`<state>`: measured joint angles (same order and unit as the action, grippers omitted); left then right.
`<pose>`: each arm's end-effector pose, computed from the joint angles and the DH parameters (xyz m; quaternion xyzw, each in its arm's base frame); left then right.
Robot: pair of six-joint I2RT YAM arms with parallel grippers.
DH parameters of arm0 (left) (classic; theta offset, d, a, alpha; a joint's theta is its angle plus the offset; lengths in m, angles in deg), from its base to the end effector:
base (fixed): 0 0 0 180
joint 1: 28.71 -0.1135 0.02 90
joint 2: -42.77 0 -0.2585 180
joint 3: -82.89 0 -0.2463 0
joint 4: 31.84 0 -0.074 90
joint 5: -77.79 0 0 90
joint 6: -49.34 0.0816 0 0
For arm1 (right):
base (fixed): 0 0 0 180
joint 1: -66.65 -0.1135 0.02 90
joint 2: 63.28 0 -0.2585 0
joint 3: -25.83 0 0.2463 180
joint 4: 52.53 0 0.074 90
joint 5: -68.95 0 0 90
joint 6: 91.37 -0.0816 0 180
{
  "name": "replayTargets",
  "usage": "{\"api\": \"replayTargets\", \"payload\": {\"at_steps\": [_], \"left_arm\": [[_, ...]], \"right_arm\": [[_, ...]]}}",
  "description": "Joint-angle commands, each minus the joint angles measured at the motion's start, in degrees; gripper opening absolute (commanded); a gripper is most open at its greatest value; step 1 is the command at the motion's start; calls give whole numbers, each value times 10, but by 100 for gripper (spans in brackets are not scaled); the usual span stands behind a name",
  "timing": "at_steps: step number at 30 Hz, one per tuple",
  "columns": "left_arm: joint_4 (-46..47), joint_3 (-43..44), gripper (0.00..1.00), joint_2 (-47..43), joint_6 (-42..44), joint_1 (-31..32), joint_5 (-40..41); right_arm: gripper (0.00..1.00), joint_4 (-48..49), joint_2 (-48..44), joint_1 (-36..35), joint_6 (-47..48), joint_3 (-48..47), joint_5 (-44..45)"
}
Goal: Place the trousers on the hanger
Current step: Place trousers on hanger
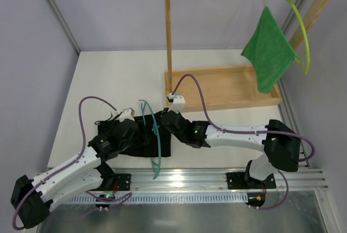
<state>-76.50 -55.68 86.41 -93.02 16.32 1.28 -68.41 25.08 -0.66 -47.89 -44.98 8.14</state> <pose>0.1434 -0.1166 0.1705 -0.1021 0.9189 -0.2021 0.3230 0.1789 0.3248 0.2176 -0.0363 0.8597 0.2631 0.4362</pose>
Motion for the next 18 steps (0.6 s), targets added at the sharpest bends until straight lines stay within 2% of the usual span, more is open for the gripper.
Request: {"api": "replayTargets", "payload": {"at_steps": [1,7,10,11,13,14,16,17,18], "left_arm": [[17,12,67,15,12,-10,19],[100,-3,65,57,23,-28,-36],[139,-14,59,69,17,-33,-62],[144,-18,50,72,15,-35,-66],[154,-19,38,82,11,-40,-74],[161,-20,26,86,9,-43,-84],[172,-25,16,94,7,-49,-101],[179,-25,7,95,2,-51,-119],[181,-25,3,98,1,-54,-124]], "right_arm": [[4,14,-24,2,-2,4,30],[4,15,-25,3,-6,7,28],[4,15,-27,5,-7,14,28],[4,31,-28,5,-8,15,29],[4,34,-30,6,-9,21,29],[4,35,-33,7,-12,23,29],[4,34,-35,8,-13,25,28],[4,32,-36,9,-16,27,28],[4,32,-40,10,-18,29,31]]}}
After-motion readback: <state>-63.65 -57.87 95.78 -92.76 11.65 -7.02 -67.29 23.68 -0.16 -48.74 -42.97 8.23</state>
